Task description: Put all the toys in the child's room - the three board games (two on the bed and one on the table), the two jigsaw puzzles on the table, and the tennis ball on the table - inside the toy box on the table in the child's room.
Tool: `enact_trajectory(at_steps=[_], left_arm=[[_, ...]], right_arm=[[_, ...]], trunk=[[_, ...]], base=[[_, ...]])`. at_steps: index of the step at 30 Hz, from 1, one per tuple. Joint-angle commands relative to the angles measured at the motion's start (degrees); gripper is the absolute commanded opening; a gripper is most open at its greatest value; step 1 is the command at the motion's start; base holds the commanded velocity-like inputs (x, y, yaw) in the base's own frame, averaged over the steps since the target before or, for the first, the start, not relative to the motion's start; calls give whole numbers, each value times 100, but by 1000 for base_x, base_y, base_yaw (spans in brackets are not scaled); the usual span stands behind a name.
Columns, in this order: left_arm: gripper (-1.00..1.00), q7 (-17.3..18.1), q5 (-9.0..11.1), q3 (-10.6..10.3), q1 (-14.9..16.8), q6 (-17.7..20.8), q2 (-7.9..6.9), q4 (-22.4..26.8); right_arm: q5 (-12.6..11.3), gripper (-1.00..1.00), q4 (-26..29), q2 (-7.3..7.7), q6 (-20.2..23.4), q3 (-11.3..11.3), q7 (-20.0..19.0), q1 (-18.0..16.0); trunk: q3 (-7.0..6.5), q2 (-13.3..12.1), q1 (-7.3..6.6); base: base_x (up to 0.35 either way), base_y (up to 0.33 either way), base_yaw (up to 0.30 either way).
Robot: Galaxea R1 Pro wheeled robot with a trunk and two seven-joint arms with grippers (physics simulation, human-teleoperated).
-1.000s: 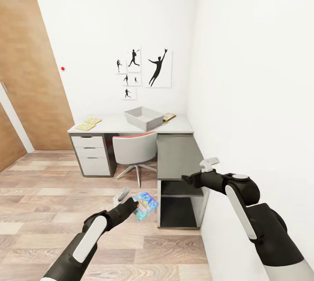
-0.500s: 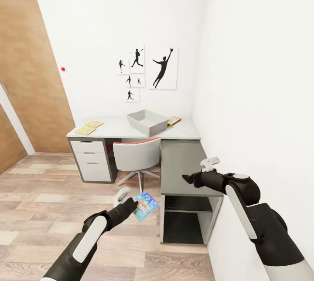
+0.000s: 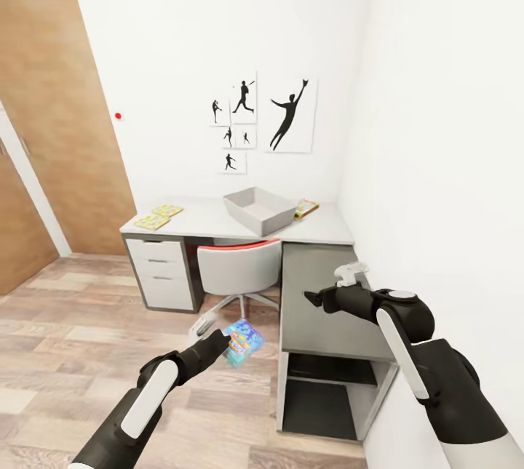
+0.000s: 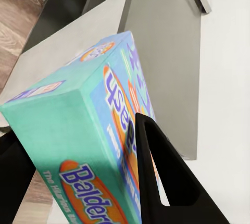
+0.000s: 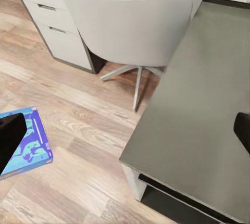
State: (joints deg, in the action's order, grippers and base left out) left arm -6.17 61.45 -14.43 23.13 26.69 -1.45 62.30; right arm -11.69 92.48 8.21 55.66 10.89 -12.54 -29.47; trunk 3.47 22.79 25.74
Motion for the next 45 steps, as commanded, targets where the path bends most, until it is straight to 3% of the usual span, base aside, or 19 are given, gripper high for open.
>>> enact_trajectory(at_steps=[1, 18, 45], left_arm=[[-100, -51, 69, -16, 7, 3, -4, 9], [-100, -61, 80, 1, 7, 69, -4, 10], [-100, -68, 78, 1, 7, 65, -5, 10]], right_arm=[[-1, 100, 6, 5, 24, 1, -12, -6], [0, 100, 6, 5, 24, -33, -11, -6], [0, 100, 6, 5, 24, -37, -11, -6]], trunk=[[13, 13, 5], [13, 13, 5], [13, 13, 5]], base=[[47, 0, 286], [26, 0, 295], [327, 0, 296]])
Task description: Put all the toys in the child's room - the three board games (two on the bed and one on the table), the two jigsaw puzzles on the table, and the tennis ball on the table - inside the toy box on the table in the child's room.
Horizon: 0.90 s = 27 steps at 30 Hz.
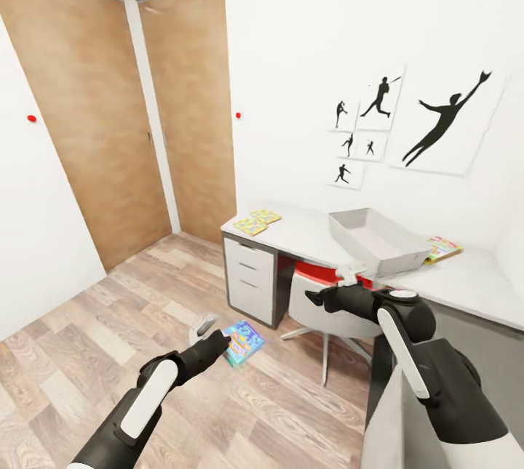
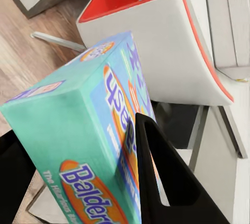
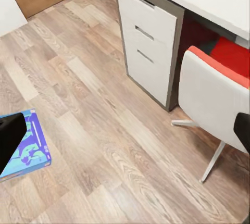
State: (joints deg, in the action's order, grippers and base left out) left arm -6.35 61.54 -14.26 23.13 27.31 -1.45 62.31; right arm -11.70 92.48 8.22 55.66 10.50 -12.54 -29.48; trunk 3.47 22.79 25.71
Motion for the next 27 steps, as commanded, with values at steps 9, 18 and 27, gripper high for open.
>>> enact_trajectory(at_steps=[9, 18, 27], left_arm=[[-100, -50, 74, -15, 7, 3, -3, 9], [-100, -50, 69, -15, 7, 3, -4, 9], [-100, -50, 68, -27, 7, -5, 18, 14]], right_arm=[[2, 100, 6, 5, 24, 9, -12, -5], [2, 100, 6, 5, 24, -1, -11, -5], [2, 100, 6, 26, 24, -22, -11, -13]], trunk=[[13, 13, 7], [13, 13, 7], [13, 13, 7]], base=[[342, 1, 296], [333, 129, 296], [323, 160, 276]])
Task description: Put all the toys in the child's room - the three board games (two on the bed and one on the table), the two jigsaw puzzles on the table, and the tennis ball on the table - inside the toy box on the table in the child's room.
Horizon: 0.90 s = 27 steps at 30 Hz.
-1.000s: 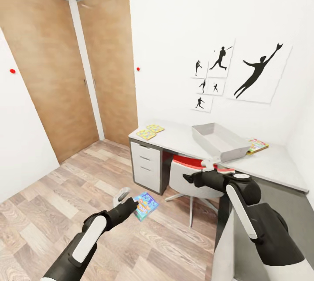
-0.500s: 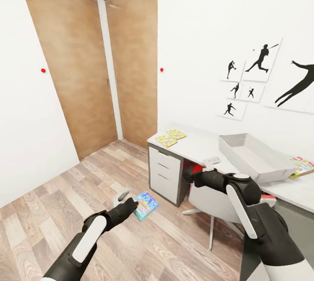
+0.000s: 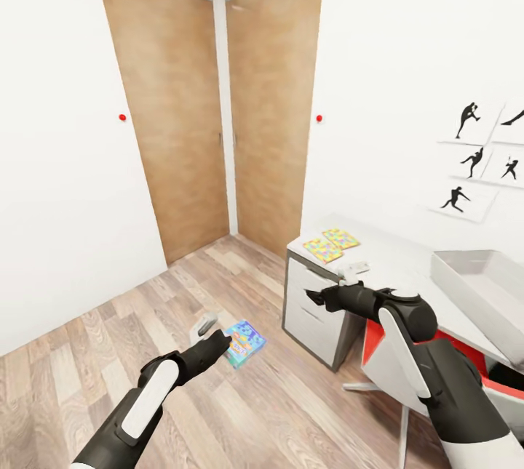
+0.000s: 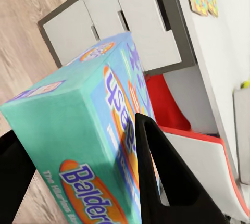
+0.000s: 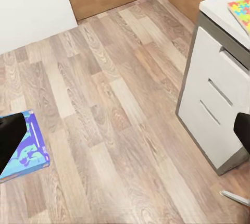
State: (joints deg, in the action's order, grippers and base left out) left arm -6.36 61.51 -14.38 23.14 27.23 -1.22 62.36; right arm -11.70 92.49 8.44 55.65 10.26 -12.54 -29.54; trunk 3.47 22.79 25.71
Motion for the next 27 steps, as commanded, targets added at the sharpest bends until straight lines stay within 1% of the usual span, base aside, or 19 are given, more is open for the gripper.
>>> enact_trajectory(at_steps=[1, 5, 12, 14, 16, 17, 18, 19, 20, 21, 22, 23, 24, 27], left_arm=[[-100, -50, 67, -17, 7, 2, -4, 11], [-100, -50, 64, -20, 7, 2, -2, 12], [-100, -50, 63, -23, 7, 2, 1, 15], [-100, -50, 63, -25, 7, 7, -2, 95], [-100, -55, 63, -28, -7, 19, -19, 320], [-100, -69, 64, -30, -27, 27, -29, 475], [-100, -91, 63, -50, -73, 41, -33, 721], [-100, -92, 63, -55, -78, 44, -32, 750], [-100, -79, 63, -68, -107, 57, -35, 932], [-100, -75, 63, -69, -112, 60, -37, 964], [-100, -69, 63, -71, -138, 64, -40, 1043], [-100, -63, 63, -72, -215, 69, -45, 1221], [-100, -54, 63, -76, -289, 71, -59, 1377], [-100, -50, 63, -79, -304, 71, -62, 1408]], right_arm=[[1, 100, 8, 17, 23, -19, -12, -13], [1, 100, 10, 36, 17, -154, -12, -22], [1, 100, 14, 50, 25, -199, -19, -34], [1, 100, 14, 67, 28, -221, -23, -80], [0, 100, 14, 113, 31, -396, -34, -163], [-3, 100, 15, 176, 30, -610, -50, -202], [-7, 100, 15, 443, 32, -1022, -192, -300], [-7, 100, 15, 492, 32, -1056, -266, -310], [-8, 100, 15, 846, 25, -1222, -1131, -340], [-8, 100, 15, 905, 21, -1274, -1262, -340], [-8, 100, 15, 999, 19, -1409, -1475, -341], [-8, 100, 15, 1104, 16, -1641, -1760, -343], [-8, 100, 15, 1169, 10, -1829, -1941, -349], [-8, 100, 15, 1187, 7, -1919, -1980, -350]], trunk=[[13, 13, 7], [13, 13, 7], [13, 13, 7], [13, 13, 7], [13, 13, 7], [13, 13, 7], [13, 13, 7], [13, 13, 7], [13, 13, 7], [13, 13, 7], [13, 13, 7], [13, 13, 7], [13, 13, 7], [13, 13, 7]], base=[[335, 55, 123], [339, 22, 49], [342, 4, 9], [342, 1, -72], [342, 0, -179], [343, 0, -229], [343, 0, -277], [320, 0, -280], [92, 0, -290], [73, 0, -290], [47, 0, -289], [19, 0, -288], [4, 0, -288], [2, 0, -288]])
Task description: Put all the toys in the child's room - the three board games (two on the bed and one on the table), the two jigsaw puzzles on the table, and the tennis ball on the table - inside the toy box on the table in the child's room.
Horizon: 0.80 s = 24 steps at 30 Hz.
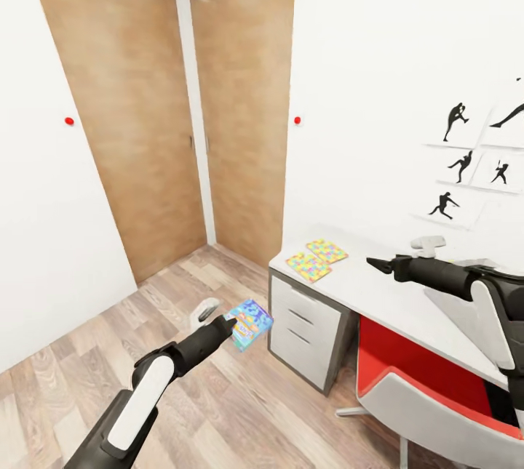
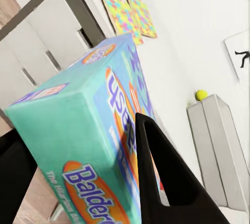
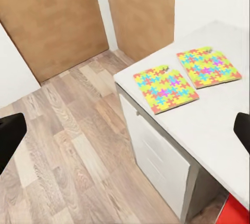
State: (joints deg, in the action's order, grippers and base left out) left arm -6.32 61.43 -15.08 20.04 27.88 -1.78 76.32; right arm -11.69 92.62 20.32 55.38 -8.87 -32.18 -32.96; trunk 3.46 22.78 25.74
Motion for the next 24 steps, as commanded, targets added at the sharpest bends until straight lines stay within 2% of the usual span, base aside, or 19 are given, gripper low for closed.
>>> enact_trajectory(at_steps=[1, 6, 11, 13, 15, 17, 18, 23, 24], left_arm=[[-100, -50, 71, -10, 3, 6, -6, 19], [-100, -45, 74, -12, -7, 7, -6, 58], [-100, -48, 72, -12, -12, 7, -5, 65], [-100, -46, 73, -12, -10, 7, -6, 96], [-100, -45, 76, -22, -10, 36, 12, 206], [-100, -51, 72, -70, -12, 132, 37, 357], [-100, -60, 64, -201, -10, 254, 57, 532], [-100, -59, 62, -233, -9, 277, 61, 569], [-100, -59, 62, -239, -9, 288, 63, 758]], right_arm=[[-9, 100, 2, 6, 35, -51, -21, -8], [-9, 100, 2, 61, 35, -253, -124, -23], [-9, 100, 2, 87, 37, -306, -232, -25], [-9, 100, 2, 91, 40, -328, -247, -27], [-9, 100, 2, 96, 42, -460, -256, -43], [-9, 100, 2, 96, 43, -632, -264, -52], [-9, 100, 2, 95, 50, -802, -286, -66], [-9, 100, 2, 101, 52, -836, -306, -69], [-9, 100, 2, 154, 55, -852, -312, -77]], trunk=[[14, 14, 4], [14, 14, 4], [14, 14, 4], [14, 14, 4], [14, 14, 4], [14, 14, 4], [14, 14, 4], [14, 14, 4], [14, 14, 4]], base=[[1, 0, -288], [0, 0, -288], [80, 44, -288], [218, 135, -289], [252, 158, -289], [274, 167, -289], [297, 170, -290], [308, 148, -290], [172, 28, -290]])
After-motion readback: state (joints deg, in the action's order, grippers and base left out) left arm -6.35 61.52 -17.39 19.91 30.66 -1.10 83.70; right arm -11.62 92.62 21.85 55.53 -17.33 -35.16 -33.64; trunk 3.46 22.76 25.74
